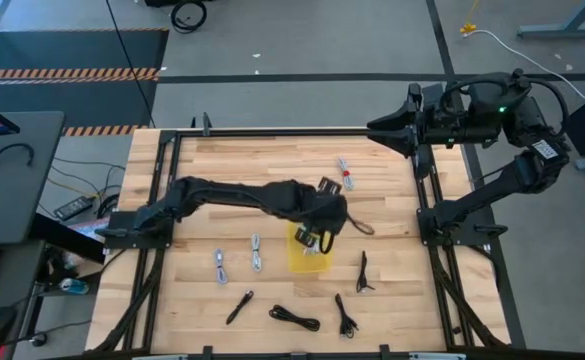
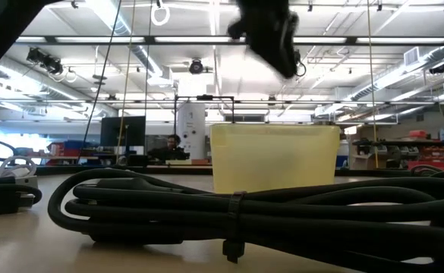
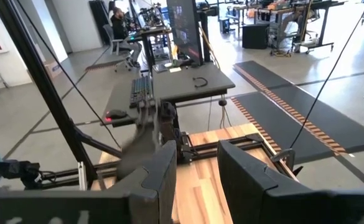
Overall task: Pick and place USB-C Cables
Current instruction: Put the white charger cable into the yellow bin
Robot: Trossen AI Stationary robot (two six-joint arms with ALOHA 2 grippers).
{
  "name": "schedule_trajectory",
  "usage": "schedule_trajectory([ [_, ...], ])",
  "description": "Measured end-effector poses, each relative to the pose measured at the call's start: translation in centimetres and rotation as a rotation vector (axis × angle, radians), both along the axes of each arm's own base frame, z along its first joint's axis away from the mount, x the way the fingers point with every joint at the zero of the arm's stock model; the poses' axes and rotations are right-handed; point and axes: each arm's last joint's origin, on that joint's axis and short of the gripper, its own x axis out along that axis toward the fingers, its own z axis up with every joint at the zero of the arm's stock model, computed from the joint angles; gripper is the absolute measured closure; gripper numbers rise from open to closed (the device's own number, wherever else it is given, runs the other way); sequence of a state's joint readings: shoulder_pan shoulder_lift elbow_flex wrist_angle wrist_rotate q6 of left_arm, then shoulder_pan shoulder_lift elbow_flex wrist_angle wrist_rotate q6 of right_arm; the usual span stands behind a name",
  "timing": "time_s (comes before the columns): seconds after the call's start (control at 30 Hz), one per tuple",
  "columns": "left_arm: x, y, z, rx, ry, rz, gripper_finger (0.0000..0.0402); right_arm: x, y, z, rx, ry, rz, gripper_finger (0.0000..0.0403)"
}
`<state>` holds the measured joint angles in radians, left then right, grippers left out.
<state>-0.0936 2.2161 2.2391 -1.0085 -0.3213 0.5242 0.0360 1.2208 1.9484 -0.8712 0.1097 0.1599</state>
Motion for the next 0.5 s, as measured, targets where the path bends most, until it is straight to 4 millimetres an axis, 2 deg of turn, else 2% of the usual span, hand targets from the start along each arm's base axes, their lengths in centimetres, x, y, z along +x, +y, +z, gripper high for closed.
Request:
schedule_trajectory([
  [0.07, -0.5, 0.3, 2.6, -0.054, -0.056, 0.073, 0.0202, -0.1, 0.0, -0.1, -0.006, 0.015, -0.011, 0.0280],
  [0.17, -2.1, 1.4, 4.7, -0.108, -0.112, 0.172, 0.0201, -0.7, -0.3, -0.6, -0.022, 0.072, -0.079, 0.0280],
  [0.33, -5.6, 3.5, 6.9, -0.199, -0.073, 0.399, 0.0200, -2.1, -0.9, -2.2, -0.026, 0.241, -0.317, 0.0280],
  [0.5, -8.2, 4.9, 7.9, -0.264, -0.022, 0.596, 0.0200, -3.0, -1.5, -4.0, -0.019, 0.417, -0.529, 0.0279],
])
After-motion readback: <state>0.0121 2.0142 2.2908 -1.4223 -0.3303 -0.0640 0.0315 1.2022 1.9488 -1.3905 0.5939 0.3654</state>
